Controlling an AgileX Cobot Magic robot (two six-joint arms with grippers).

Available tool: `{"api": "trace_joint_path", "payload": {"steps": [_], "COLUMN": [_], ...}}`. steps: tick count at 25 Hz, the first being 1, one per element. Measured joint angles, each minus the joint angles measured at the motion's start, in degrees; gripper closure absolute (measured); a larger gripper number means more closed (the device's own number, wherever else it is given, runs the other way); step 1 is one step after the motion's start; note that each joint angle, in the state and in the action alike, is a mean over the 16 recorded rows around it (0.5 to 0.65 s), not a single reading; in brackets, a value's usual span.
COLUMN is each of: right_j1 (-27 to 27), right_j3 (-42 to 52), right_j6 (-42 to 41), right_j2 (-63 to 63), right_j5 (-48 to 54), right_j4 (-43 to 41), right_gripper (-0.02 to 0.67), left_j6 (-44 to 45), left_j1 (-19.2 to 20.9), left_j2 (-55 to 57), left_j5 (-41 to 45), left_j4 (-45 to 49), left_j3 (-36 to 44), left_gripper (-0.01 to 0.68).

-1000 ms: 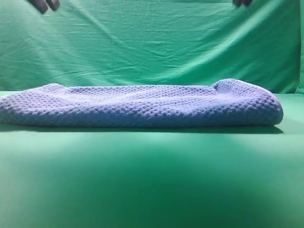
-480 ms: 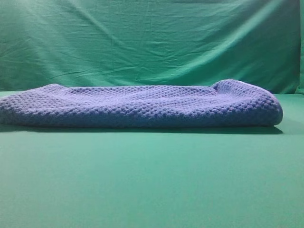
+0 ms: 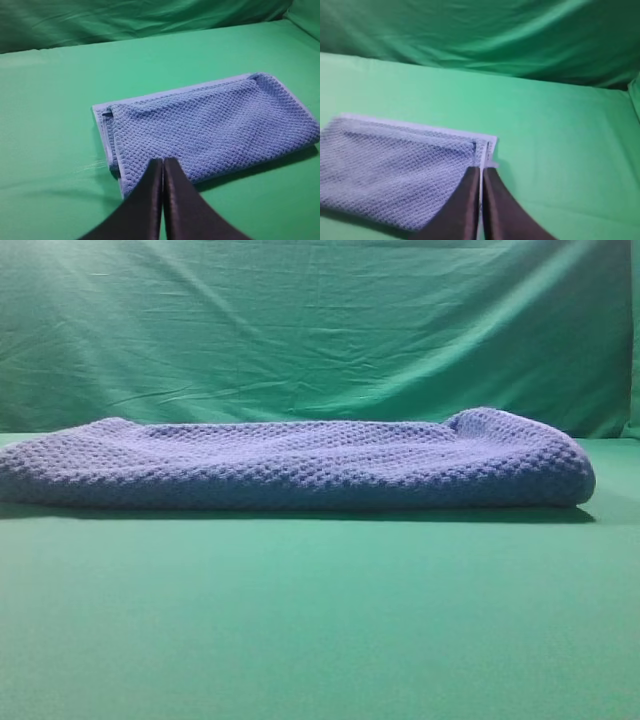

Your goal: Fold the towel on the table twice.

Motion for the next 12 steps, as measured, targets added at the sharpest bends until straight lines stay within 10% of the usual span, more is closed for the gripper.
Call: {"api": "trace_joint_path", "payload": {"steps": [12], "right_j1": [0.0], "right_j3": [24.25], "right_j6": [-0.59], "right_j2": [-27.27], "right_j5": [-11.03], "right_j4": [2.01], "right_gripper": [0.649], "left_j6": [0.16], "left_j1": [0.0], "left_j2": [-28.39], "left_j5": [-4.35], "left_j4": [-4.04], "left_j3": [20.71], "left_gripper": [0.673]}}
